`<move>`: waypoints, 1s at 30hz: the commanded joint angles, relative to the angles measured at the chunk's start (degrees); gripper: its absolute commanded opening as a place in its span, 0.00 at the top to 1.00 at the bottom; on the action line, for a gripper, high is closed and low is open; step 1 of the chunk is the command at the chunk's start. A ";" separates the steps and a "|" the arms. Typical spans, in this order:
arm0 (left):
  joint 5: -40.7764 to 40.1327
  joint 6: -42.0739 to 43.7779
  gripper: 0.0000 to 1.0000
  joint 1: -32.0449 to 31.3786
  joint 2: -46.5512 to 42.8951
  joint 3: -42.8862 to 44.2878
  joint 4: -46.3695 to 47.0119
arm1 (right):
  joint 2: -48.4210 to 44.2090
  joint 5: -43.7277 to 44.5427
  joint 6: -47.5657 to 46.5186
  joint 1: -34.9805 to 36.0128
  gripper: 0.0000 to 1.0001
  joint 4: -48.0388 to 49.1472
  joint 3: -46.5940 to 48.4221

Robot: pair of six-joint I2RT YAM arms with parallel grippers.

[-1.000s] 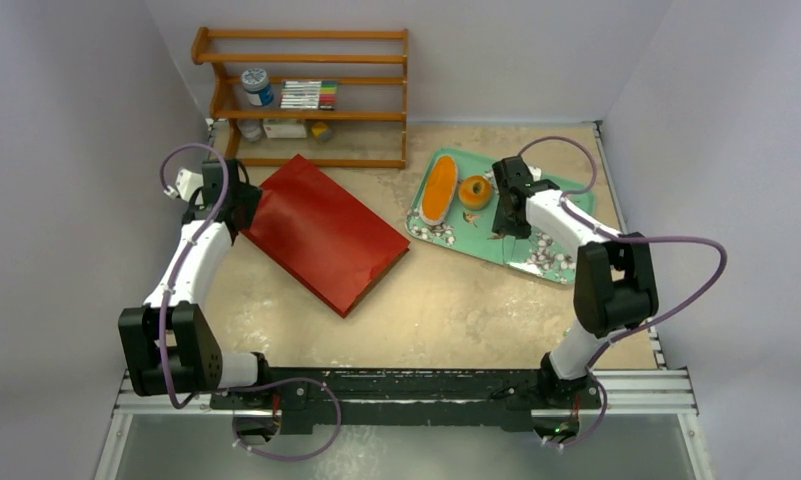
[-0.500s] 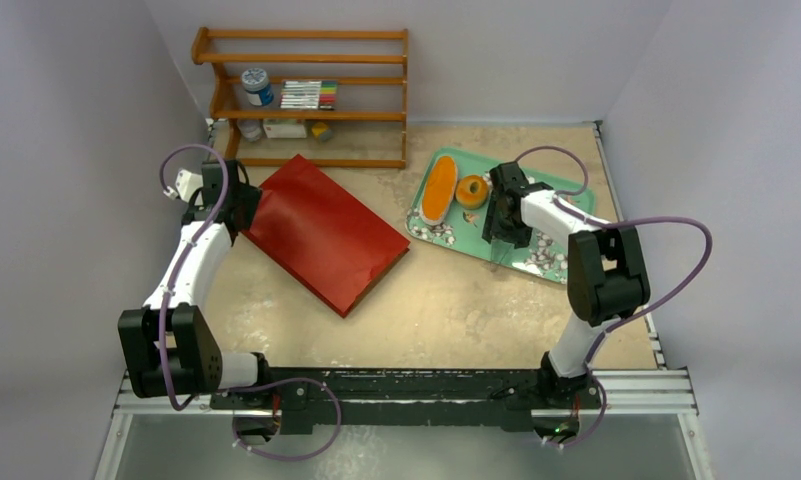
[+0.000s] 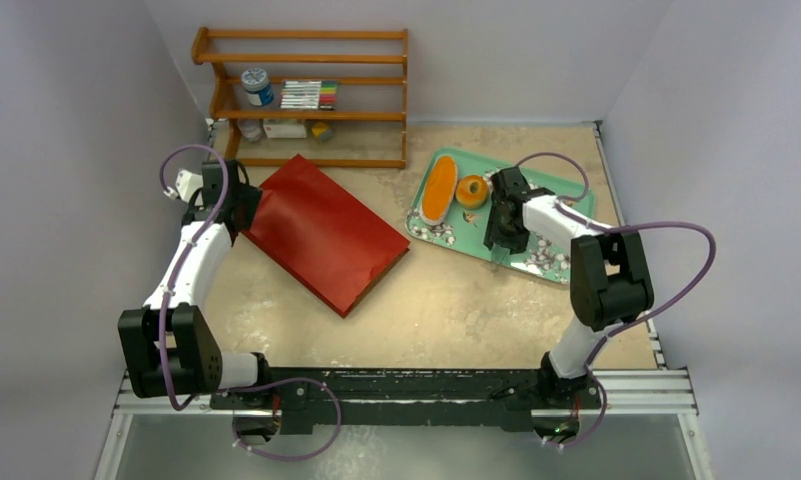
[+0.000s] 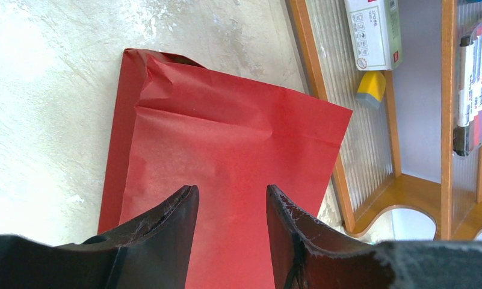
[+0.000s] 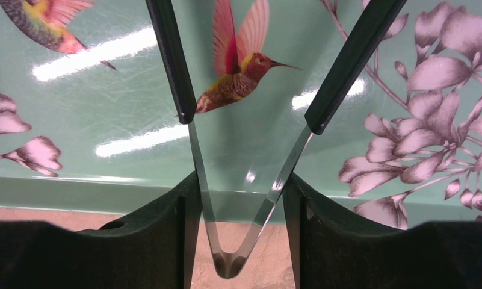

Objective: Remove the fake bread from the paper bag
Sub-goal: Place the fake bread in the container.

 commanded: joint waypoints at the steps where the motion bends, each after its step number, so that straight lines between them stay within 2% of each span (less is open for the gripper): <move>1: -0.29 -0.83 0.55 0.01 -1.42 -0.44 1.86 | -2.10 -1.56 0.35 -0.29 0.50 1.48 -1.86; 8: -0.78 -0.38 0.55 0.01 -1.44 0.46 1.23 | -6.57 1.31 0.76 -0.20 0.55 2.00 -1.87; 23: -1.79 -0.55 0.55 0.01 -1.00 0.87 1.18 | -17.12 0.05 1.59 1.19 0.58 -0.80 -4.09; 27: -2.76 -0.59 0.55 0.01 -0.78 1.64 0.70 | -20.67 1.02 2.83 5.68 0.59 -2.57 -3.41; 30: -3.47 -0.53 0.55 0.01 -0.25 2.58 0.19 | -23.17 2.70 5.25 13.90 0.59 -4.39 -2.97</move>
